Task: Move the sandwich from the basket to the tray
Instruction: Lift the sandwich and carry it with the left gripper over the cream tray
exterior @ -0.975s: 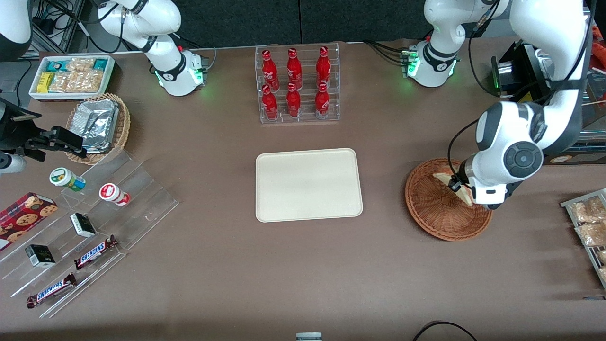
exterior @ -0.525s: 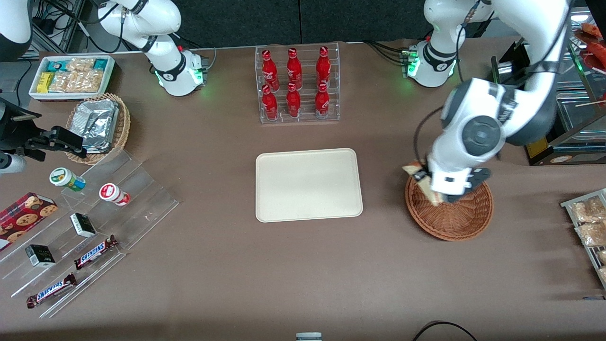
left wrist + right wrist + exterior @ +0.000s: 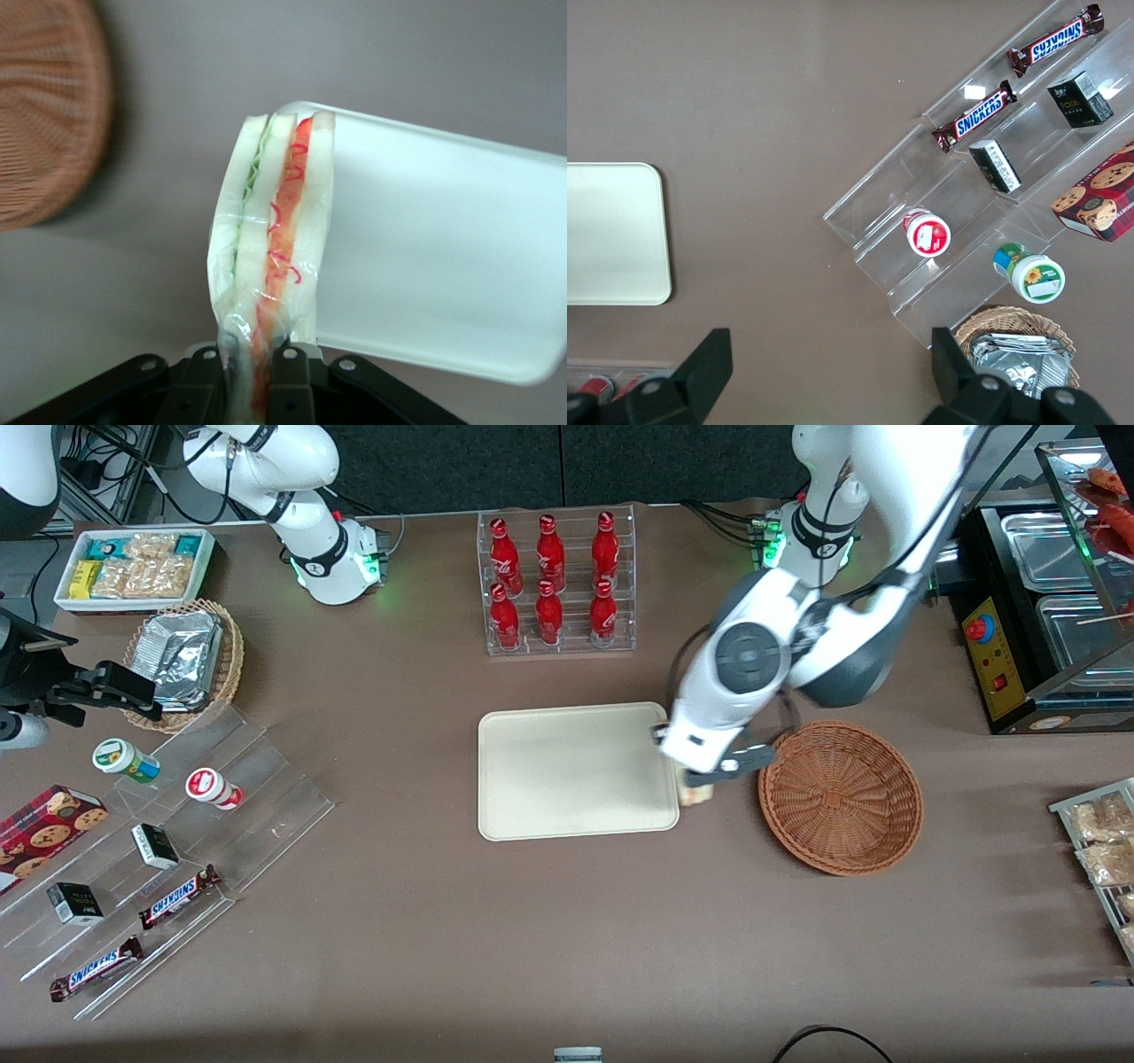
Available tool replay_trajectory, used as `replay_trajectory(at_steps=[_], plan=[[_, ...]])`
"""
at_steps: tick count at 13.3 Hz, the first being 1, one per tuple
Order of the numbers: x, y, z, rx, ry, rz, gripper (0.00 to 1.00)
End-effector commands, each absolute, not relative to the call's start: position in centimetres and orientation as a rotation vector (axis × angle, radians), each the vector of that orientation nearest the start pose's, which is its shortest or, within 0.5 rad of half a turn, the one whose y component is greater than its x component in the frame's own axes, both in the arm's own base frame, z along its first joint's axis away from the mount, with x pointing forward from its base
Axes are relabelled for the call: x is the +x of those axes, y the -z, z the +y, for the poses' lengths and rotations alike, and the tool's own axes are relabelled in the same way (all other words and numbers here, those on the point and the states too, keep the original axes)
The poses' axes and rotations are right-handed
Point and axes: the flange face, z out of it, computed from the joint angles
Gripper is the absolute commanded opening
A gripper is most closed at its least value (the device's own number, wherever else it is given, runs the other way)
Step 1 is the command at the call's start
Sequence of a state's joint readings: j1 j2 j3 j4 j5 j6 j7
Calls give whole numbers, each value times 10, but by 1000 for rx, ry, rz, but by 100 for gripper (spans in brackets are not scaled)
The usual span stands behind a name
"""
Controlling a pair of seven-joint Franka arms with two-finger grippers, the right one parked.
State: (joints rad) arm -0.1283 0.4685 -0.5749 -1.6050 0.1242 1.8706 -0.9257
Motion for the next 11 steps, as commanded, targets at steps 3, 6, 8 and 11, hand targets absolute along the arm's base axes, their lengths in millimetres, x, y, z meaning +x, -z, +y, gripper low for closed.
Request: replay_trajectory(at_steps=[3, 6, 8, 11], plan=[[535, -350, -466, -3115, -262, -64, 0], [526, -326, -499, -3078, -251, 33, 0], [528, -304, -509, -3050, -256, 62, 0], [521, -273, -518, -3007, -256, 72, 0]])
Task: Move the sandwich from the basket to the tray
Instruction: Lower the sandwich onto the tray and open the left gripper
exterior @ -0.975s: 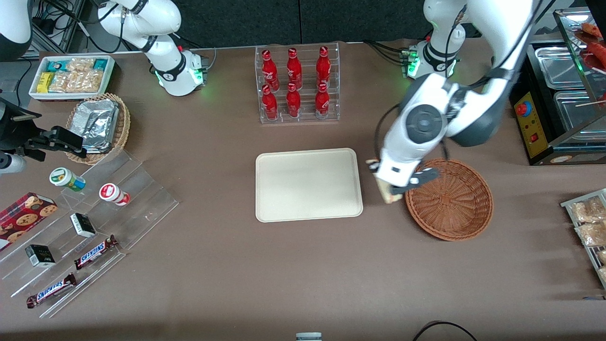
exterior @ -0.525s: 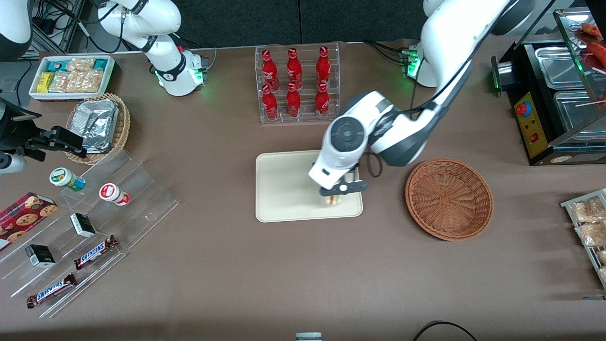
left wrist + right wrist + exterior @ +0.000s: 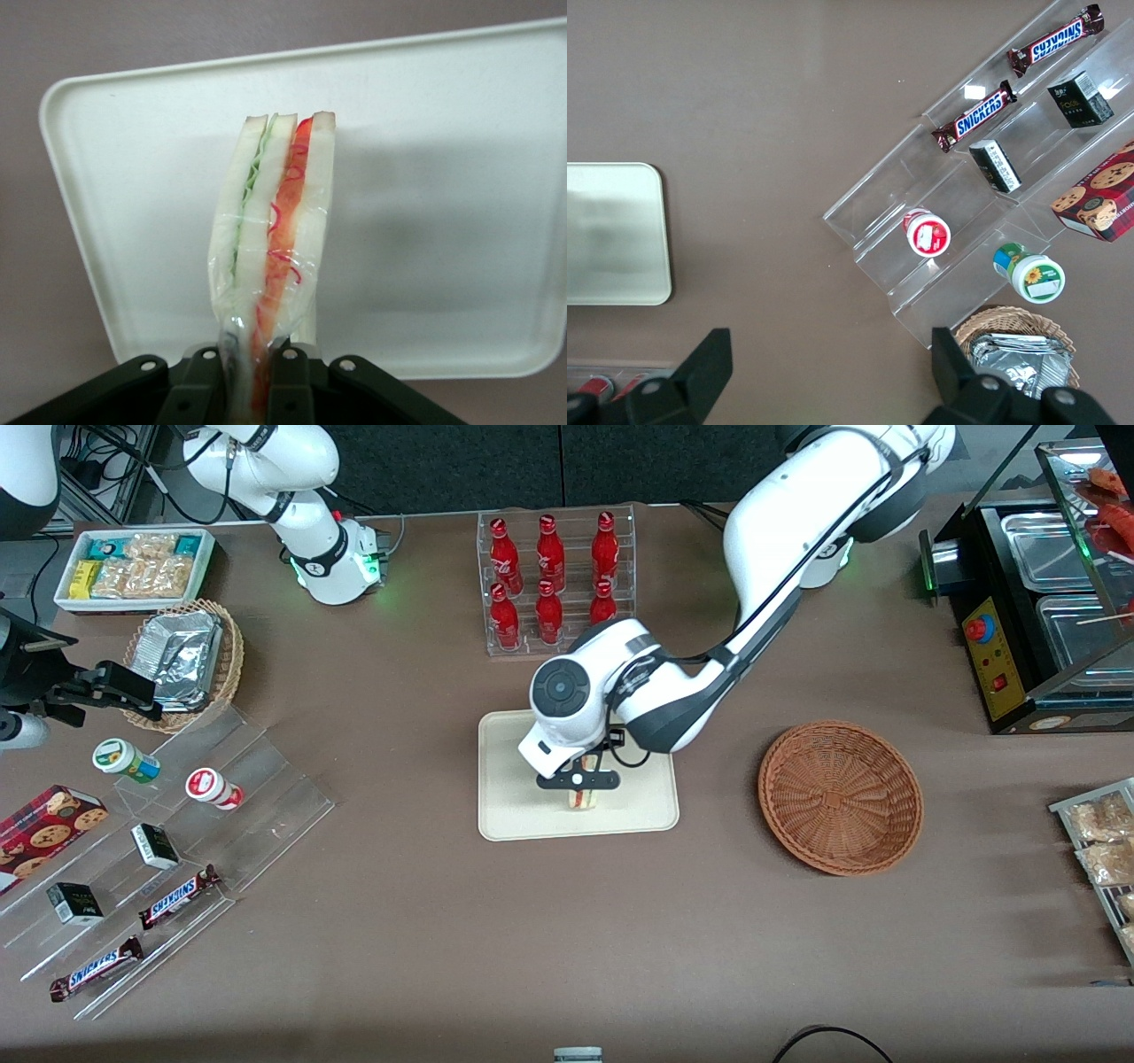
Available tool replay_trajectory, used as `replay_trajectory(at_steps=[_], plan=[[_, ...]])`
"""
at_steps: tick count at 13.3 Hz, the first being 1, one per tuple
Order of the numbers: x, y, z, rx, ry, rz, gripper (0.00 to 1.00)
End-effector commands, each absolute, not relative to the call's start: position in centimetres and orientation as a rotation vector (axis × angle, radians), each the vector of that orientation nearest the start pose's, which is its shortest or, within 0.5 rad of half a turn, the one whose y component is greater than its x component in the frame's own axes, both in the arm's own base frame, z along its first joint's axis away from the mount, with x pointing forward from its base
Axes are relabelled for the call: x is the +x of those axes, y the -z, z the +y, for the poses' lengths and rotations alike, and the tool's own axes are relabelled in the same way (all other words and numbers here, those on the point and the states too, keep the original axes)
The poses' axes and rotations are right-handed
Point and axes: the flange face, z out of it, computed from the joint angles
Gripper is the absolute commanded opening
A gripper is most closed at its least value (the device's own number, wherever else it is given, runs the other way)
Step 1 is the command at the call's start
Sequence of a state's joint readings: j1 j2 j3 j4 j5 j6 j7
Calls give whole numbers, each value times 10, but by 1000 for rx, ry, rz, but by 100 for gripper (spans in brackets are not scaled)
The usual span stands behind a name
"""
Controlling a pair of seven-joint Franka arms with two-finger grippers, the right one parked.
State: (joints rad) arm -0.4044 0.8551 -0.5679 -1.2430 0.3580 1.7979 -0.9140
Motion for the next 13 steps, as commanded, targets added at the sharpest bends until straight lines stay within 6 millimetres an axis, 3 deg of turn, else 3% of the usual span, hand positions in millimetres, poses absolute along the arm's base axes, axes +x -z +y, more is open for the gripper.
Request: replay_trajectory(at_steps=[1, 7, 13], plan=[[521, -269, -518, -2999, -250, 55, 0], [520, -248, -519, -2978, -265, -100, 0], [511, -246, -528, -2976, -261, -67, 0]])
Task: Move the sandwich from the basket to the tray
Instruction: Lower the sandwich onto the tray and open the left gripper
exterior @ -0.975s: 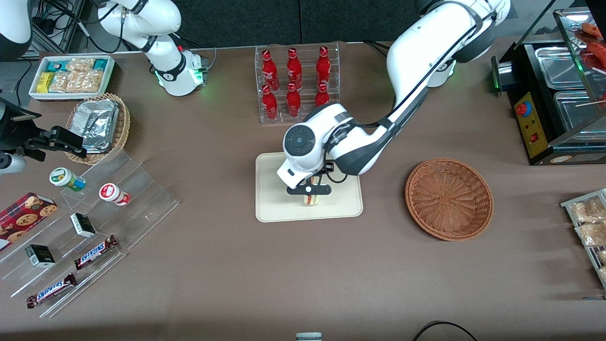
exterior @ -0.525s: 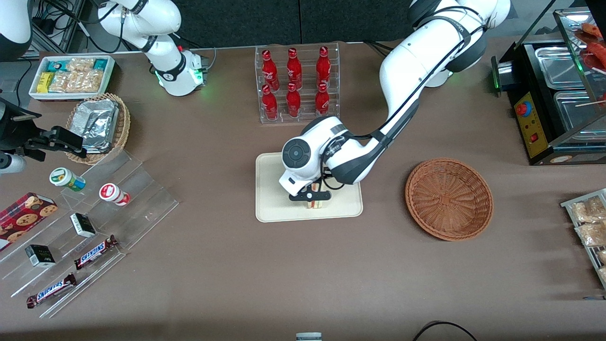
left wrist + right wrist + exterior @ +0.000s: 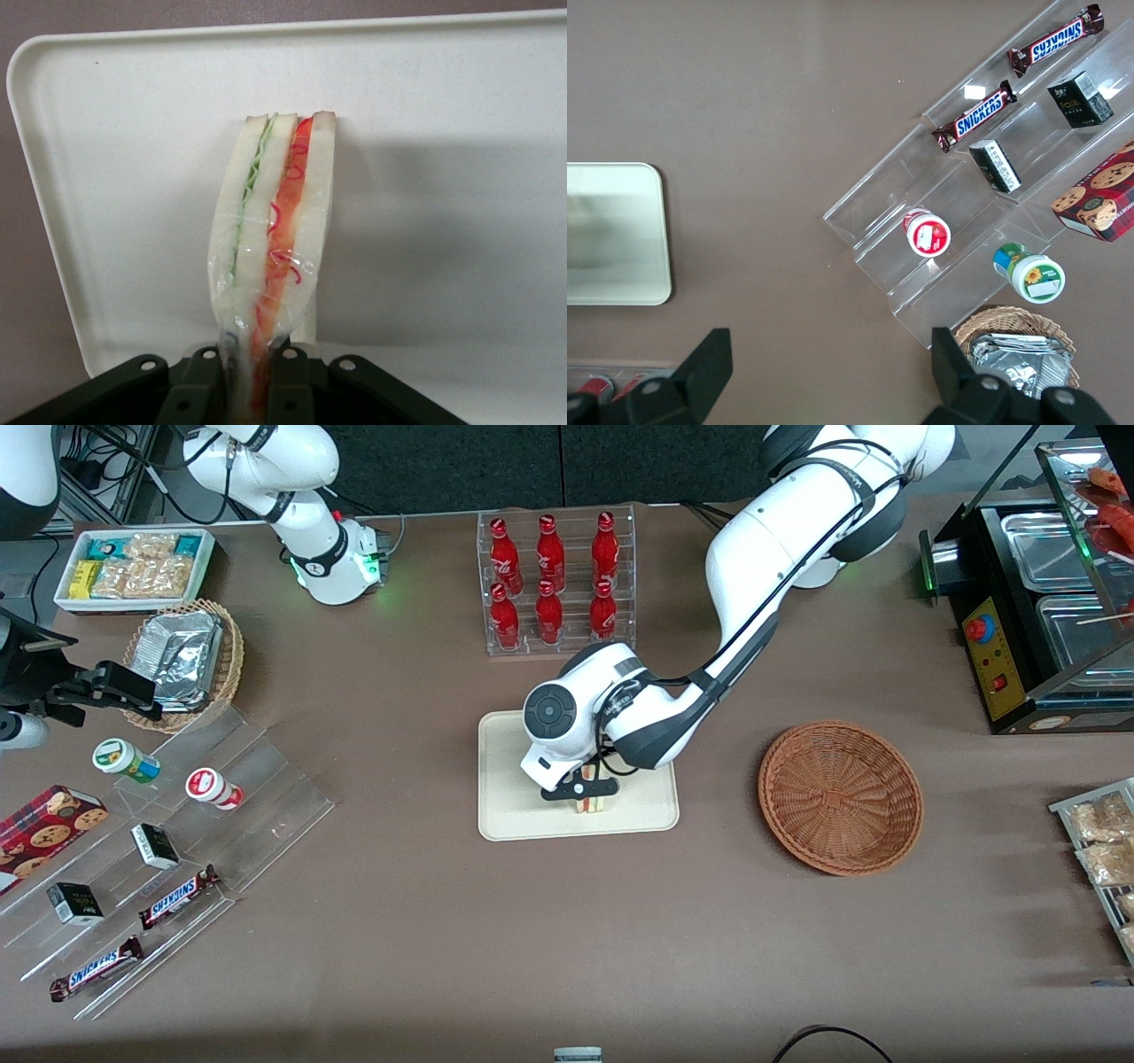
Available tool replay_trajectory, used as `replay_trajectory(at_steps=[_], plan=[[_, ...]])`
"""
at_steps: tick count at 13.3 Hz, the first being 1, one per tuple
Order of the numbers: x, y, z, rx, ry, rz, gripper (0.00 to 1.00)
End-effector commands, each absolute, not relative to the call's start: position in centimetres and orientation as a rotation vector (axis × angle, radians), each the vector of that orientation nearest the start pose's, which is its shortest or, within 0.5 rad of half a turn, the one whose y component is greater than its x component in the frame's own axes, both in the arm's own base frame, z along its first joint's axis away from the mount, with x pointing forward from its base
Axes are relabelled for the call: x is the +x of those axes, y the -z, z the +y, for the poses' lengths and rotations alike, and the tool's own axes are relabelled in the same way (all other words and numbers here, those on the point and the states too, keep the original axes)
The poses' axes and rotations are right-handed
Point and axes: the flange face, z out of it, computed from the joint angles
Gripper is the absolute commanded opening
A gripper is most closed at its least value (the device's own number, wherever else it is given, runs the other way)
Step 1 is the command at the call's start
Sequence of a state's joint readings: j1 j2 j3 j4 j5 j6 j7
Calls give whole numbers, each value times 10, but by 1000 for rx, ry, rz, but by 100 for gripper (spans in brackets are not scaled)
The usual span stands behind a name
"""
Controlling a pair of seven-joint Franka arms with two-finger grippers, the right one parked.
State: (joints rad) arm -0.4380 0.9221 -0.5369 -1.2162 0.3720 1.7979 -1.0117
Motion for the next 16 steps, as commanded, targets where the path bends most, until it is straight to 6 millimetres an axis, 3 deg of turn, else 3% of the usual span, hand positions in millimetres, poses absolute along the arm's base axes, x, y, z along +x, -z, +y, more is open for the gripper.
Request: replay_trajectory(at_steps=[1, 3, 4, 5, 7, 11, 12, 14, 16], plan=[[511, -243, -528, -2975, -266, -60, 2], [511, -240, -527, -2978, -268, -20, 69], [511, -240, -527, -2977, -271, -12, 91], [511, -238, -527, -2975, -274, -13, 100], [511, -238, -527, -2975, -273, -17, 100], [519, -260, -519, -2984, -251, -68, 100], [522, -274, -518, -2994, -226, -85, 100], [542, -312, -491, -3004, -244, -180, 100], [541, -345, -481, -2980, -244, -205, 100]])
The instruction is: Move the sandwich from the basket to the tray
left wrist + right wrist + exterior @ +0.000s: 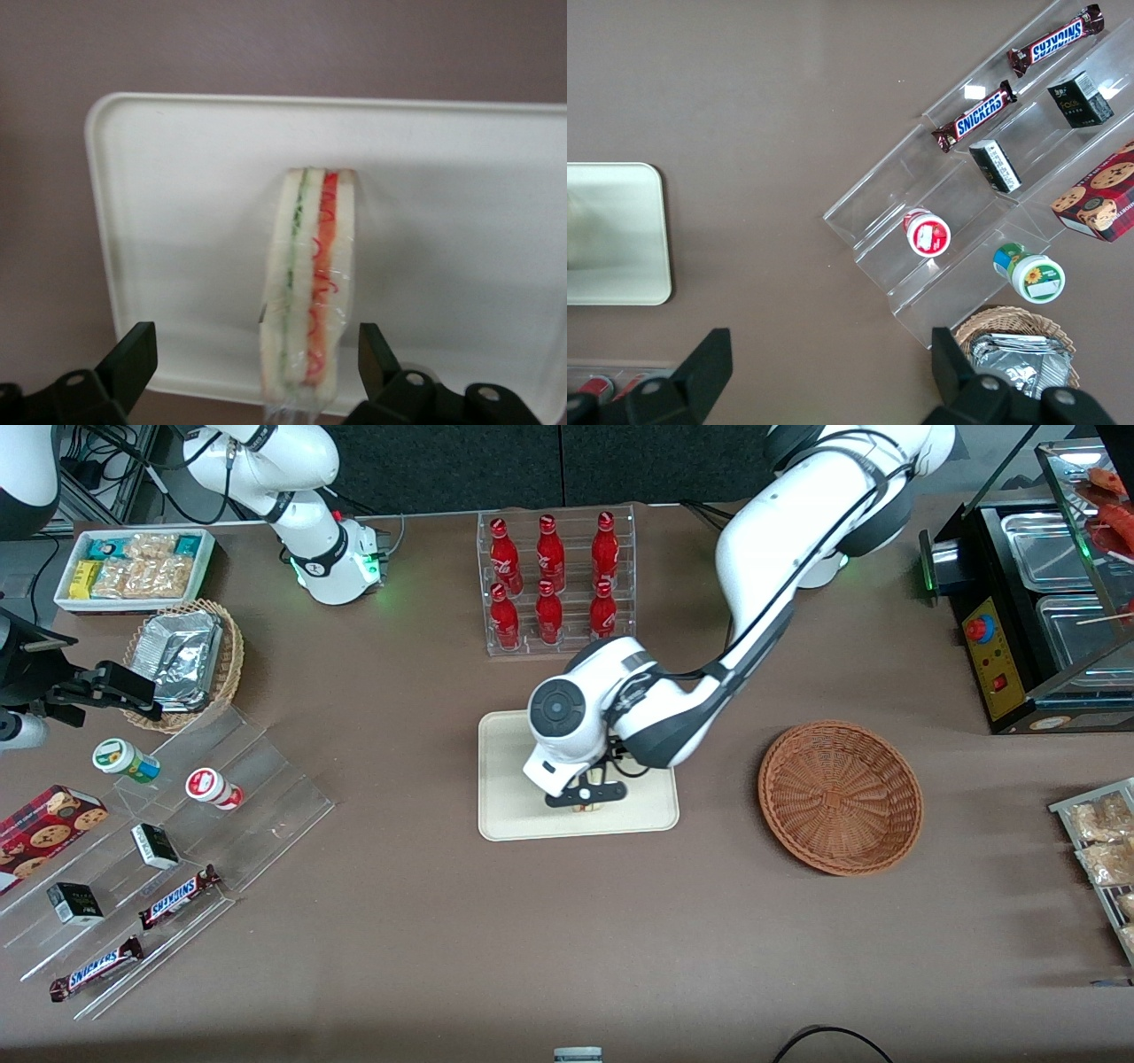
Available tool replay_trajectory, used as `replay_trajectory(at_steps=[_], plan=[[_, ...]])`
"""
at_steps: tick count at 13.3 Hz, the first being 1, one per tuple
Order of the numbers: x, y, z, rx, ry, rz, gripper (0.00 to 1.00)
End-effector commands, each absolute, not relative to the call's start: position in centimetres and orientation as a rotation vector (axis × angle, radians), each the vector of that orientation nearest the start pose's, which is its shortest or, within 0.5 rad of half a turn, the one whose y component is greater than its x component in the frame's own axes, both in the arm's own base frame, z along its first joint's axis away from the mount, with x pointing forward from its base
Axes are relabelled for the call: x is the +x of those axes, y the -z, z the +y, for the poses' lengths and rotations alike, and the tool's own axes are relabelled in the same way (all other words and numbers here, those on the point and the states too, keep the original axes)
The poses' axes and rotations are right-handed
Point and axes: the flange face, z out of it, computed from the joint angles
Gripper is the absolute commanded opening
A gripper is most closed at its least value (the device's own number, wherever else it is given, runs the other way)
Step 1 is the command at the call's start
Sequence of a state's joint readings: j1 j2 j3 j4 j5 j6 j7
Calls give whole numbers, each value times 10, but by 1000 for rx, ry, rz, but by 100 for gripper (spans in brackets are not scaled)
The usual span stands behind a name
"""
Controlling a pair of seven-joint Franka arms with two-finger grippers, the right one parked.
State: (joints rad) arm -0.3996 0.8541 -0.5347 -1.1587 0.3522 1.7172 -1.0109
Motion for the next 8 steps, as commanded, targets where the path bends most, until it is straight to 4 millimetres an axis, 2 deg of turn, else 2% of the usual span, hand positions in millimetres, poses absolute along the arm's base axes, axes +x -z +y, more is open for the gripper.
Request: replay_trajectory(at_steps=[1, 2, 3, 5, 8], plan=[[555, -356, -457, -2962, -258, -253, 100], [577, -366, -424, -2962, -266, -323, 100], [590, -375, -404, -2972, -274, -374, 100], [605, -378, -362, -2947, -306, -453, 100], [620, -395, -301, -2958, -347, -405, 100]])
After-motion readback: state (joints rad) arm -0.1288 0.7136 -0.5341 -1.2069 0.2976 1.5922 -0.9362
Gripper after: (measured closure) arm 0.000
